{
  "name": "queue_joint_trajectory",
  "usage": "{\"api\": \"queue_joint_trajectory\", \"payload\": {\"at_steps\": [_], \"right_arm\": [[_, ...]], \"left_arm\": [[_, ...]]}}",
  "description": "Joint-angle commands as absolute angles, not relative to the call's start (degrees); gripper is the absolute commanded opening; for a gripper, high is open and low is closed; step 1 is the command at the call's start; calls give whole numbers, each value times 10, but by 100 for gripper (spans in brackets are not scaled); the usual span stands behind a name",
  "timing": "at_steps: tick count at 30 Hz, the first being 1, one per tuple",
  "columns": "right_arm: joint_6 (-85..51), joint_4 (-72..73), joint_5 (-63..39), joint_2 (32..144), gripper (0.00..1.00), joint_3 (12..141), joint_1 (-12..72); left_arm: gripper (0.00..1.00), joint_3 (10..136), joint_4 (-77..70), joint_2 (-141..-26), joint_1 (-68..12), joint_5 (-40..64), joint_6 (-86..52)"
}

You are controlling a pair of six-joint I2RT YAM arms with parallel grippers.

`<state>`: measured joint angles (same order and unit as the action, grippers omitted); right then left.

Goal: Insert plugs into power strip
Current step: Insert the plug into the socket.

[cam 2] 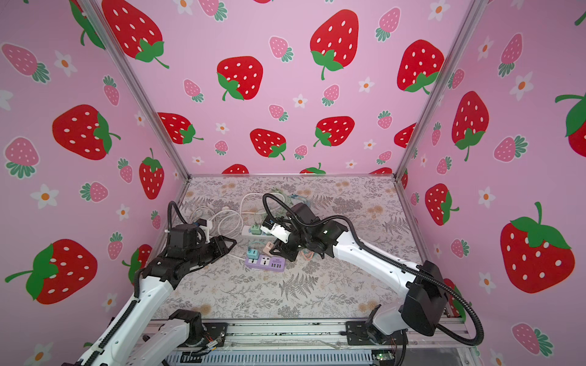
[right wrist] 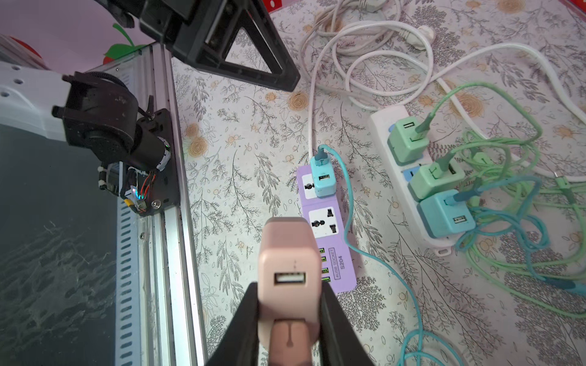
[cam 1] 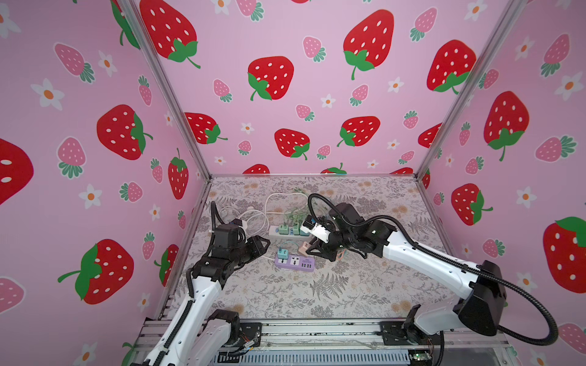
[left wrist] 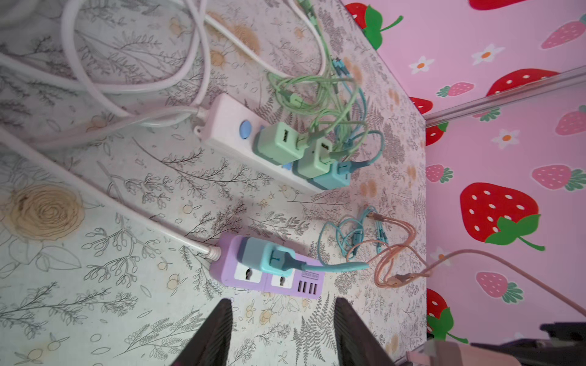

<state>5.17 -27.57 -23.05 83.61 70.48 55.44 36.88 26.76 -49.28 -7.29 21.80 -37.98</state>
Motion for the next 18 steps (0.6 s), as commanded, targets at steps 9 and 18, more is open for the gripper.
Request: {"api": "queue_joint_trajectory", "payload": {"at_steps": [9, 18], "right_arm": [[149, -292, -211, 932, 8, 749, 573], [183, -306, -191, 999, 6, 799, 575]], "left_arm": [[53, 324, 241, -540, -68, 207, -378], [51, 296, 186, -581, -67, 224, -385]]}}
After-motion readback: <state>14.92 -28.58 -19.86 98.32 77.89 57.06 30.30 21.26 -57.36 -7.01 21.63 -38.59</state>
